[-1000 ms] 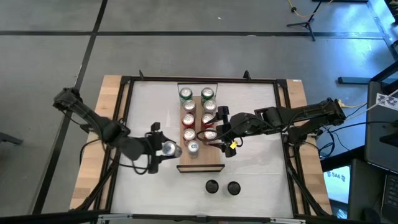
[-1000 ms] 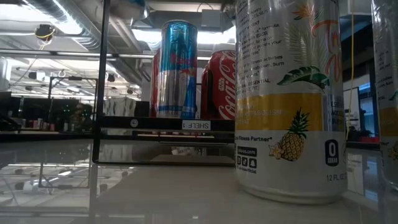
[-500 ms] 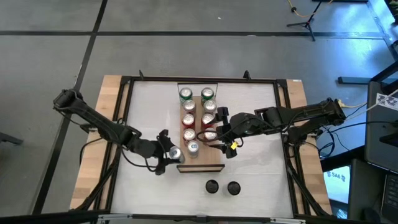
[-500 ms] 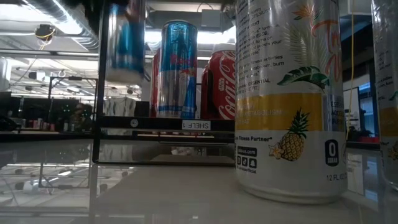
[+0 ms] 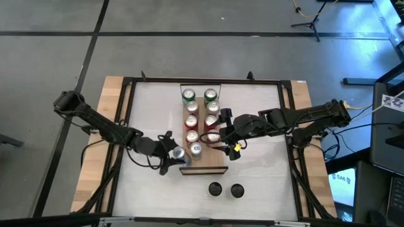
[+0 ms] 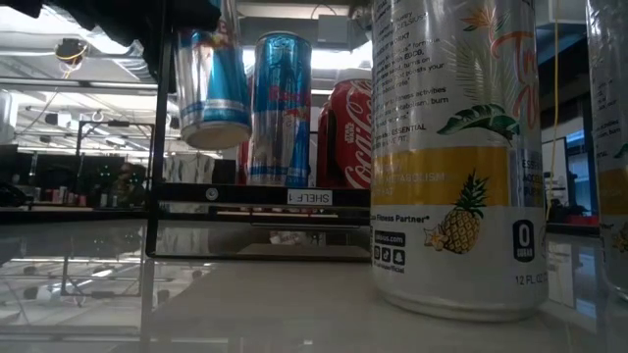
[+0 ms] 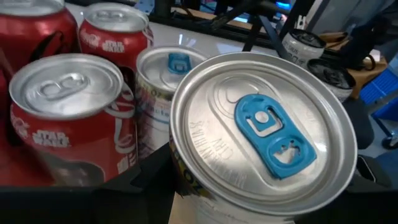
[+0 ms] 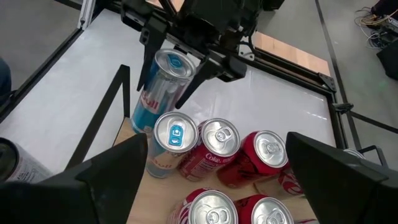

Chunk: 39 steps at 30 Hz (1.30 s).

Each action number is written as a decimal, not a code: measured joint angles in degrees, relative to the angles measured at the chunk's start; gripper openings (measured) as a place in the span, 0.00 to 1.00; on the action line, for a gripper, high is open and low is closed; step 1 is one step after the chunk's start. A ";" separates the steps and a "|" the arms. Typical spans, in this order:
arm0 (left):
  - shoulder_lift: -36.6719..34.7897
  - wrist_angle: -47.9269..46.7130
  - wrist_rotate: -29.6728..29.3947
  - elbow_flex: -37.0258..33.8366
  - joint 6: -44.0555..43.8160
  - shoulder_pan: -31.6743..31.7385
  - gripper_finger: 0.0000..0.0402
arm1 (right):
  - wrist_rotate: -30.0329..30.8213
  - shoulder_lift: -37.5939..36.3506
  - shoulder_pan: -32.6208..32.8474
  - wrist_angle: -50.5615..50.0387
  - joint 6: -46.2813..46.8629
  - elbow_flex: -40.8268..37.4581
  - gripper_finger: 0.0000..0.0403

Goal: Place canned beverage on shelf
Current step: Put the blue soda can on the shelf

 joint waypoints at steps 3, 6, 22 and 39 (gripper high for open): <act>0.00 0.39 -0.02 0.00 0.30 0.04 0.55 | 0.00 0.00 0.00 0.01 0.00 0.00 0.93; 1.25 1.39 0.39 0.00 -0.01 0.02 0.55 | 0.02 0.00 -0.01 0.04 0.00 0.00 0.93; 7.50 5.63 1.77 0.00 -0.14 -0.09 0.55 | 0.17 0.00 -0.01 0.04 -0.01 0.00 0.93; 7.50 5.28 1.27 0.00 2.86 -0.11 0.61 | -0.02 0.00 -0.01 0.02 -0.02 0.00 0.93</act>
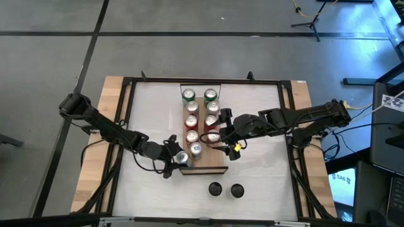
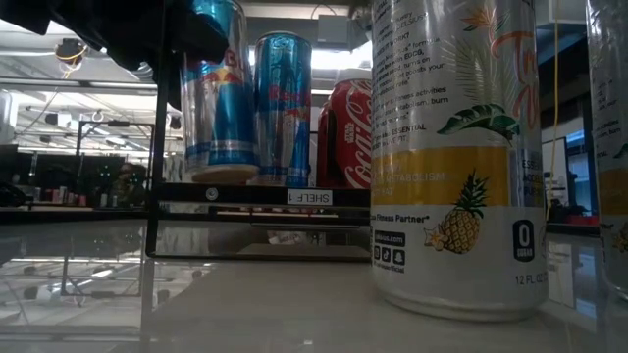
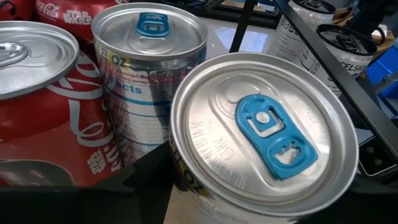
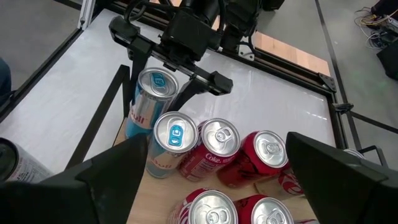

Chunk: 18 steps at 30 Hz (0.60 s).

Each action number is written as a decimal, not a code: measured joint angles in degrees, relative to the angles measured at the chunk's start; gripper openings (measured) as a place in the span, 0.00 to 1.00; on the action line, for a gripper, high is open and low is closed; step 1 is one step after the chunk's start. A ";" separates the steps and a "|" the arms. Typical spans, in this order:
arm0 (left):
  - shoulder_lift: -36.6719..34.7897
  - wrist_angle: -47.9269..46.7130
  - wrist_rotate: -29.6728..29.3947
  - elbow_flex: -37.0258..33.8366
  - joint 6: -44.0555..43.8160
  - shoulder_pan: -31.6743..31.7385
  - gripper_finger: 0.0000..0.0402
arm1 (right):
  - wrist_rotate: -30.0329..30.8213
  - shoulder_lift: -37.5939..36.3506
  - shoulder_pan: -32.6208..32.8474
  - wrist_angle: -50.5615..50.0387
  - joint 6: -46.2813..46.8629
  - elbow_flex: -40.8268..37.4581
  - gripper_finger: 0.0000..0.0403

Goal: Place canned beverage on shelf
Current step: Put the blue soda can on the shelf

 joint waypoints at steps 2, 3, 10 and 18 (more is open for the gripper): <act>0.00 0.02 0.00 0.00 0.04 0.00 0.63 | 0.00 0.00 0.01 0.00 0.00 0.00 0.93; 0.00 0.01 0.00 0.00 0.04 0.00 0.64 | 0.00 0.00 -0.01 0.00 0.00 0.00 0.93; 0.00 0.01 -0.04 0.00 -0.03 0.00 0.65 | 0.02 0.00 0.01 0.00 0.00 0.00 0.93; 0.00 0.08 -0.07 0.00 -0.41 0.00 0.66 | 0.04 0.00 0.00 0.00 0.00 0.00 0.93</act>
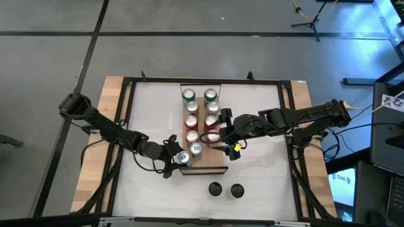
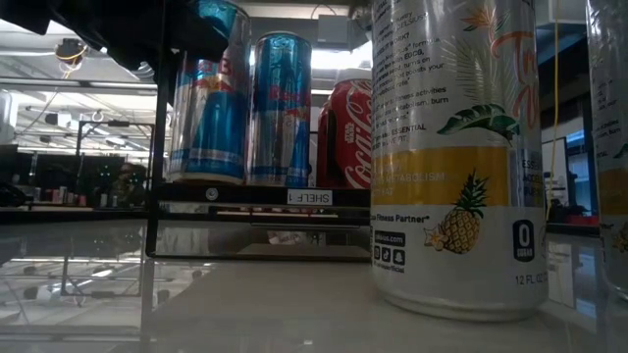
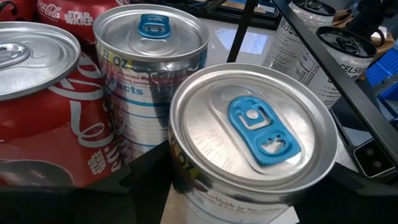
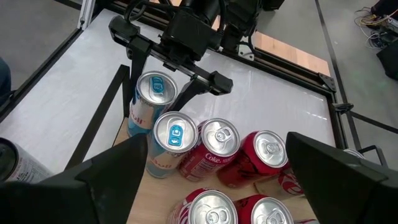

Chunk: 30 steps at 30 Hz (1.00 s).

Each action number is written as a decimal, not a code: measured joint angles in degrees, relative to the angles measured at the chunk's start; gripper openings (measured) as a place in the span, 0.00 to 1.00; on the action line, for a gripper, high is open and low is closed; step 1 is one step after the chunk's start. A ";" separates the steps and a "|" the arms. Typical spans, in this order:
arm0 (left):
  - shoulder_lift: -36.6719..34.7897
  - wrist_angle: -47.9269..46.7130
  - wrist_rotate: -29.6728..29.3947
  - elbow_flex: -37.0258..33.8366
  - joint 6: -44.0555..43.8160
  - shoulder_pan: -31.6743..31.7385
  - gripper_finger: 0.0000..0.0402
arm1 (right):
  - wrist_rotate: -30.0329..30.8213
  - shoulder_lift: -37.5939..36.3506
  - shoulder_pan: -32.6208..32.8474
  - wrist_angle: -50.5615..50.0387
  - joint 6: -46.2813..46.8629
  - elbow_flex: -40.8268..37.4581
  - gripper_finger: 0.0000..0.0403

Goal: Place canned beverage on shelf
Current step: Put the blue soda can on the shelf

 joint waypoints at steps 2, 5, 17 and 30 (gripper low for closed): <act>0.00 0.01 0.00 0.00 -0.02 0.02 0.66 | 0.00 0.00 0.00 -0.01 0.00 0.00 0.93; 0.00 0.01 0.00 0.00 -0.04 0.00 0.66 | 0.00 0.00 0.00 0.00 0.00 0.00 0.93; 0.00 0.08 0.26 0.02 0.07 0.02 0.73 | 0.12 0.00 -0.03 0.00 -0.02 0.00 0.93; -0.02 0.10 -0.70 0.02 0.44 0.04 0.85 | 0.20 0.00 -0.03 -0.02 -0.04 0.00 0.93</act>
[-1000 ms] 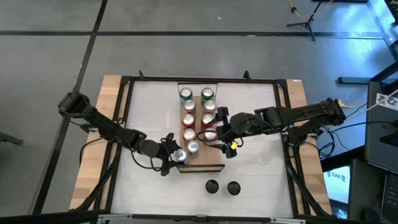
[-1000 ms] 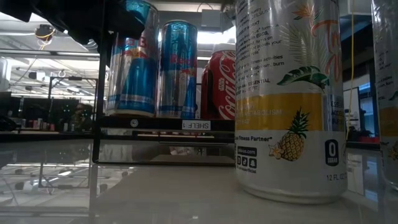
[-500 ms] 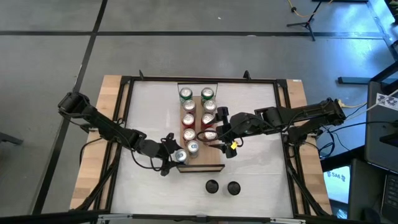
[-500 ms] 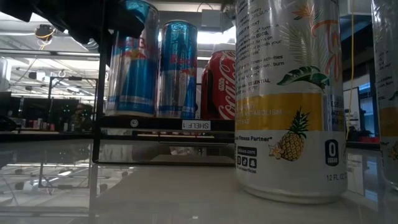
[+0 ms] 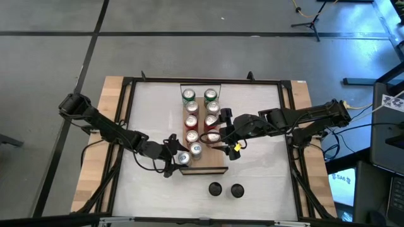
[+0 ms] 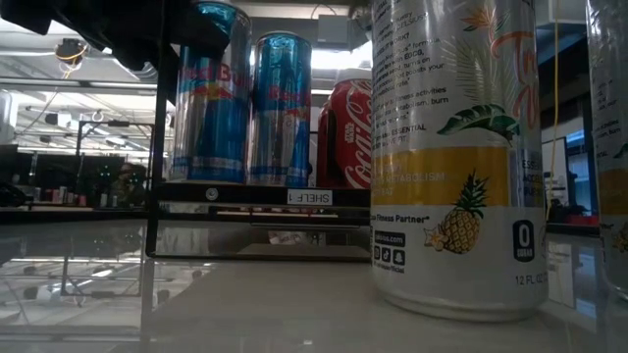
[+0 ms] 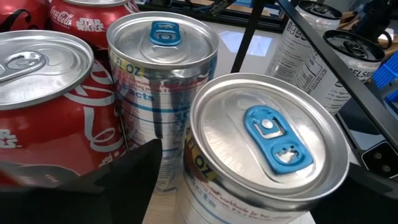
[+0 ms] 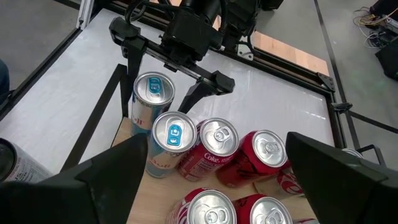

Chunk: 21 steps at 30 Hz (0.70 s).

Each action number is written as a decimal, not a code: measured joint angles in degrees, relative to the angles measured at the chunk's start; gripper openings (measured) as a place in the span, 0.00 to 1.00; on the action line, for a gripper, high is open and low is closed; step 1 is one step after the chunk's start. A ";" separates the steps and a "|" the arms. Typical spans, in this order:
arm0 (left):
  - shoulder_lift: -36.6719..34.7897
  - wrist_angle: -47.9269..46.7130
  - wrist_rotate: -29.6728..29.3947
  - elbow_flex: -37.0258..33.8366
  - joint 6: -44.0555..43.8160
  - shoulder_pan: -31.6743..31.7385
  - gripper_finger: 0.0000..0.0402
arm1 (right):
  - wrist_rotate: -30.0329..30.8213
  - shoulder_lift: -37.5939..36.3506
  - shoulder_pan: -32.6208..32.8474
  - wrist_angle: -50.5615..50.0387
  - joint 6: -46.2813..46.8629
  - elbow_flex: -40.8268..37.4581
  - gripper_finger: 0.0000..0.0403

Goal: Place canned beverage on shelf
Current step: Put the blue soda can on the shelf

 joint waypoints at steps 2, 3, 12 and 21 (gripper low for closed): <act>0.00 0.00 0.04 0.00 0.01 0.00 0.85 | -0.02 0.00 0.00 0.00 0.00 0.00 0.93; 0.00 0.00 0.04 0.00 0.02 0.00 0.85 | -0.02 0.00 0.00 0.00 0.00 0.00 0.93; -3.31 -1.51 1.25 0.06 0.16 -0.02 0.85 | -0.26 0.00 0.00 -0.02 0.00 0.00 0.93; -6.26 -4.73 3.77 0.09 0.13 -0.04 0.85 | -0.24 0.00 0.00 -0.04 0.00 0.00 0.93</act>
